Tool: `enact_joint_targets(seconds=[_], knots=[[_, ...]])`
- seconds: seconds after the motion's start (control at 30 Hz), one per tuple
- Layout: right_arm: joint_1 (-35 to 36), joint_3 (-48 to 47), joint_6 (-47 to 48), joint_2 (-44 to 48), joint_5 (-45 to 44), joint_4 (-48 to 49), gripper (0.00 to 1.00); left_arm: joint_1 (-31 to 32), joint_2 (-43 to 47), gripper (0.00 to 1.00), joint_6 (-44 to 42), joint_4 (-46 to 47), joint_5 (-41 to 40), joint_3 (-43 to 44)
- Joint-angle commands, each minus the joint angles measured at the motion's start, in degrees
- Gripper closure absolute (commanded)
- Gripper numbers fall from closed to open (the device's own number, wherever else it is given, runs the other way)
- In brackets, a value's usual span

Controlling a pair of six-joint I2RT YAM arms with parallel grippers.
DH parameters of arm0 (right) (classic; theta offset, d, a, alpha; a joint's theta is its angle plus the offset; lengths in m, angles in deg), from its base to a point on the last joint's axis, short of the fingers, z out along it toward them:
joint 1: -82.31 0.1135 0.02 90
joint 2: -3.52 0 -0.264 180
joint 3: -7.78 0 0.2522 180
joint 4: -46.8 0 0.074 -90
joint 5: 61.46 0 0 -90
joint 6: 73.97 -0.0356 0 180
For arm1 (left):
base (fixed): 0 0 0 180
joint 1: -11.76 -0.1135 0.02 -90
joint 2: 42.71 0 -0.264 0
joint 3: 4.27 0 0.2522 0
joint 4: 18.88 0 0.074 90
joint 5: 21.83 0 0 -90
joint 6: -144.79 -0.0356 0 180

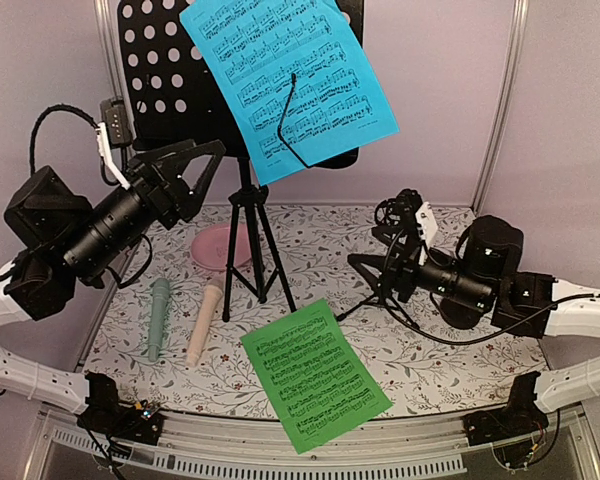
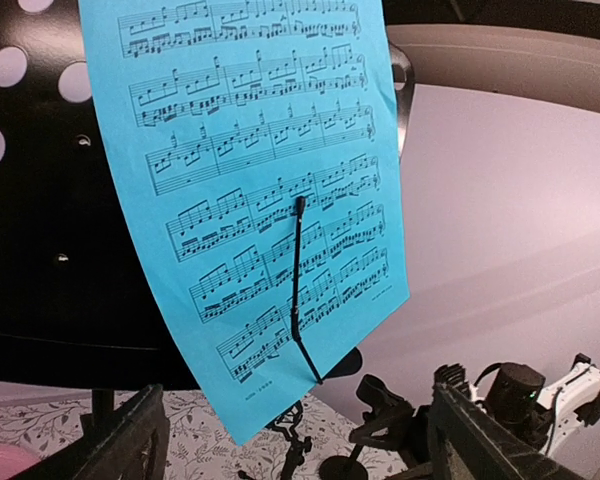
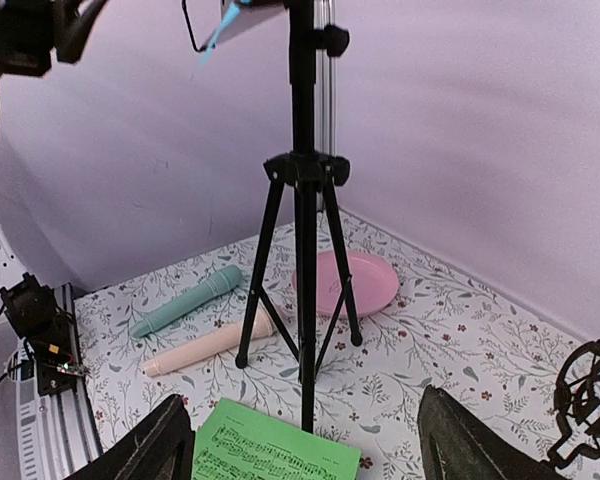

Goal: Pack up the instrument practice props

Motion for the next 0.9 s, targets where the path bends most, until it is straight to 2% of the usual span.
enact_joint_targets(seconds=[0.0, 0.1, 0.2, 0.3, 0.43, 0.53, 0.73, 0.87], knots=[[0.3, 0.0, 1.6, 8.7, 1.7, -1.8, 0.20, -2.8, 2.1, 0.10, -1.2, -3.3, -2.8, -1.9], [0.3, -1.1, 2.1, 12.9, 1.7, -4.3, 0.20, -6.3, 2.1, 0.09, 0.3, -6.2, 0.1, -1.3], [0.3, -3.1, 2.5, 15.4, 1.3, -6.3, 0.18, -8.6, 2.5, 0.09, 4.0, -8.3, -1.6, -1.8], [0.3, -6.4, 2.5, 14.9, 0.6, -8.6, 0.15, -10.0, 3.3, 0.09, 7.6, -9.0, -5.0, -3.3], [-0.3, -12.6, 2.9, 11.6, 0.3, -11.7, 0.08, -11.6, 3.0, 0.09, 10.3, -10.4, -5.6, -4.4], [-3.2, -18.2, 1.9, 8.2, 4.5, -13.6, 0.06, -12.3, 2.6, 0.09, 10.9, -11.7, -4.9, -5.3], [-13.6, -31.2, -2.7, -0.3, 15.7, -18.8, 0.06, -12.9, 3.4, 0.05, 9.5, -19.0, -4.0, -6.7], [-16.4, -38.1, -4.0, -6.9, 21.5, -20.7, 0.12, -13.5, 3.5, 0.01, 7.9, -24.4, -4.1, -9.1]])
